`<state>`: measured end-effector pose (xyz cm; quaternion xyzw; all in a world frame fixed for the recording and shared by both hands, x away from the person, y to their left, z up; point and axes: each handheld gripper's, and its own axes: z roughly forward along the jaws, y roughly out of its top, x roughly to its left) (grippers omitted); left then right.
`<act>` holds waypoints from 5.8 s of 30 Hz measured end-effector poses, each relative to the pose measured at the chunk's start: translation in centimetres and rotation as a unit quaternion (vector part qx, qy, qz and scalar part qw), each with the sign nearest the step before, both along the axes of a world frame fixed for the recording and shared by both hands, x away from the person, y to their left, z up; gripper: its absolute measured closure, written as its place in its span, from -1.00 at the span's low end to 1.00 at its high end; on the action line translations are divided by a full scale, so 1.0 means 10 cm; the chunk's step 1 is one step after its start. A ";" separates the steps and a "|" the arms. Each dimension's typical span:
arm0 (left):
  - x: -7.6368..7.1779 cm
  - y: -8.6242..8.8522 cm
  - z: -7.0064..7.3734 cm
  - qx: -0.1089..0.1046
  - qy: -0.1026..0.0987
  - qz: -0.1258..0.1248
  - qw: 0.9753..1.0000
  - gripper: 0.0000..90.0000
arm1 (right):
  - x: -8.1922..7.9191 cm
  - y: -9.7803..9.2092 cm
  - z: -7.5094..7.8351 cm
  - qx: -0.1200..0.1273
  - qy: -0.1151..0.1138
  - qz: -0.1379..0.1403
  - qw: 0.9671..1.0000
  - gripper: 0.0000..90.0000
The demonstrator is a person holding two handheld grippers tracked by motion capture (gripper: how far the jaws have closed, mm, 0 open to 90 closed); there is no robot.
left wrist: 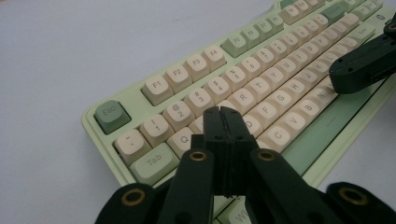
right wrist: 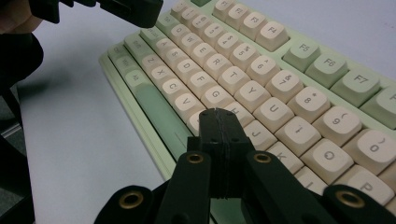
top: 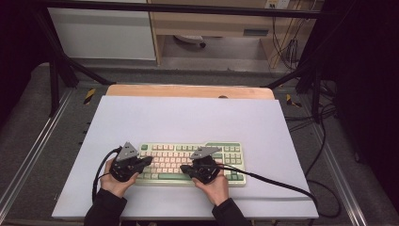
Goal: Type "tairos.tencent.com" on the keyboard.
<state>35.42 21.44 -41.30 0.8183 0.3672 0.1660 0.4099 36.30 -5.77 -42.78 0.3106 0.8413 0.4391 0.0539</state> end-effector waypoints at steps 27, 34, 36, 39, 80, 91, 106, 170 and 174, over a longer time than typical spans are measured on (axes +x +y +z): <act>-0.01 0.00 0.01 -0.002 -0.002 -0.002 1.000 1.00 | -0.02 -0.03 0.07 -0.015 -0.021 0.005 1.000 1.00; -0.02 -0.02 0.03 -0.007 -0.003 -0.004 1.000 1.00 | -0.02 -0.23 0.19 -0.010 -0.032 -0.011 0.999 1.00; -0.02 -0.03 0.03 -0.008 -0.002 -0.004 1.000 1.00 | -0.02 -0.30 0.20 -0.008 -0.031 -0.018 0.999 1.00; -0.03 -0.07 0.03 -0.007 -0.002 -0.008 1.000 1.00 | -0.02 -0.40 0.21 -0.008 -0.031 -0.026 0.999 1.00; 0.23 -0.67 -0.13 0.024 0.014 -0.026 0.999 1.00 | -0.05 -0.76 0.15 -0.011 -0.027 -0.054 0.998 1.00; 0.25 -0.70 -0.17 0.029 0.017 -0.029 0.999 1.00 | -0.05 -0.75 0.14 -0.009 -0.027 -0.053 0.998 1.00; 0.19 -0.62 -0.06 0.013 0.007 -0.033 0.999 1.00 | -0.05 -0.76 0.15 -0.009 -0.029 -0.053 0.998 1.00; -0.06 -0.02 -0.07 -0.004 0.011 -0.003 1.000 1.00 | -0.02 -0.56 -0.03 -0.018 -0.011 -0.036 0.999 1.00; -0.06 -0.03 -0.07 -0.003 0.012 -0.003 1.000 1.00 | -0.03 -0.52 -0.03 -0.018 -0.013 -0.031 0.999 1.00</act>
